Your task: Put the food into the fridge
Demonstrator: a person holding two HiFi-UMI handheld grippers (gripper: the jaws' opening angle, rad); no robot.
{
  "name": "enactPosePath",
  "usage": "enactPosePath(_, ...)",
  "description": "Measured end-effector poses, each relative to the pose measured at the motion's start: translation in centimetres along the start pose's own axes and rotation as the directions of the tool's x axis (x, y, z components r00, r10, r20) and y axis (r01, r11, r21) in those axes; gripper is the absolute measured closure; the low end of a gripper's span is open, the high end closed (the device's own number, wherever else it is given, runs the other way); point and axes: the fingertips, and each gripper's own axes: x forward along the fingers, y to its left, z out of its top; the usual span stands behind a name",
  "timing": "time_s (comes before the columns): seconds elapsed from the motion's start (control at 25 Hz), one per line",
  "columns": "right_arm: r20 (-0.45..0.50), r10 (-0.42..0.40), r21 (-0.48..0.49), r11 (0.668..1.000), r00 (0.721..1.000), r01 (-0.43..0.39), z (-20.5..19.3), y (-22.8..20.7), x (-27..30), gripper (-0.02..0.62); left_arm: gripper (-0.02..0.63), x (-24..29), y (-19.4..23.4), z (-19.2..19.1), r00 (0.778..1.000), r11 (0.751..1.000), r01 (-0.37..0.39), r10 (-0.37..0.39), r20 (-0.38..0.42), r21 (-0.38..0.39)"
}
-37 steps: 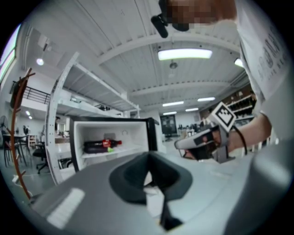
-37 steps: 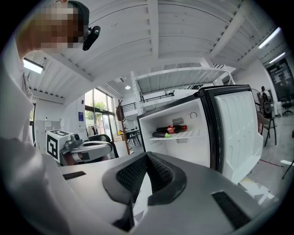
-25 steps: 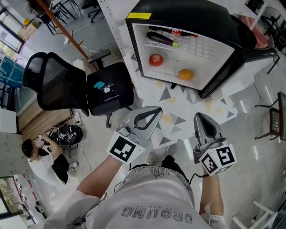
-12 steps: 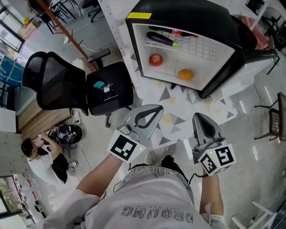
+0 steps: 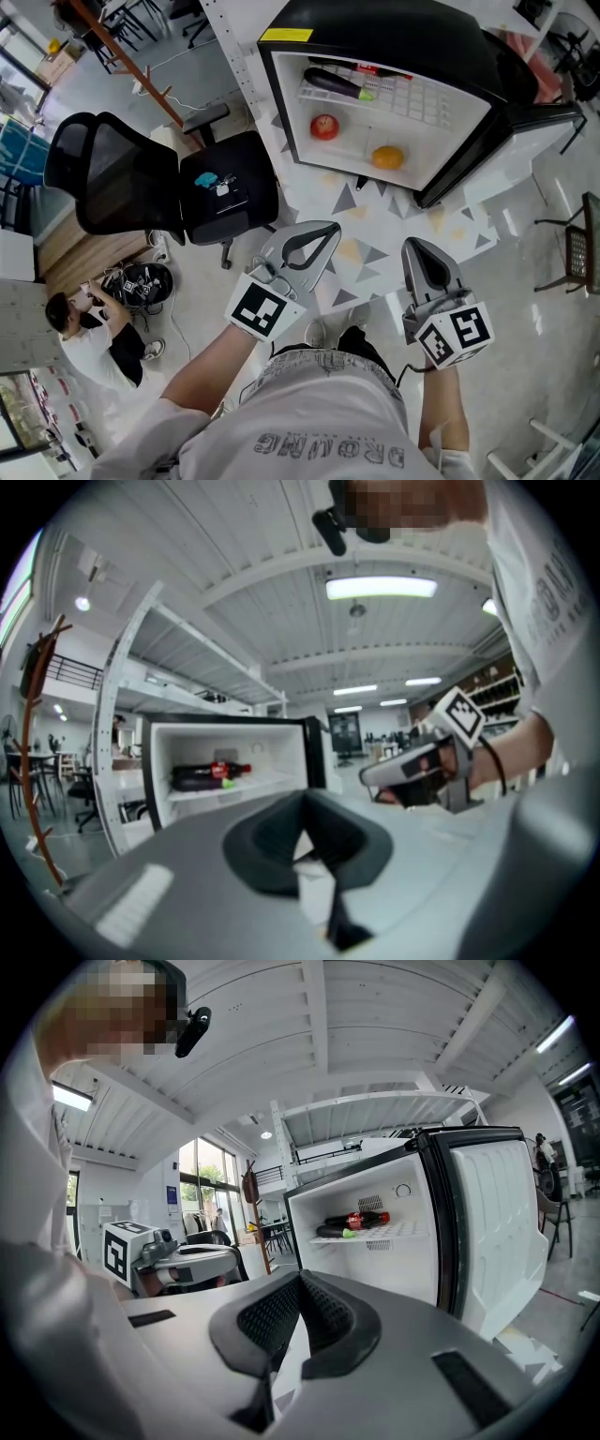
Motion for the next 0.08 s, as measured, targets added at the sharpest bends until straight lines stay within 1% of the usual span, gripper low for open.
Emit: enactPosePath(0.08, 0.001, 0.001, 0.0, 1.0, 1.0, -0.001, 0.02, -0.11, -0.01, 0.594, 0.6, 0.13, 0.02, 0.03, 1.0, 1.0, -0.002, 0.002, 0.0, 0.0)
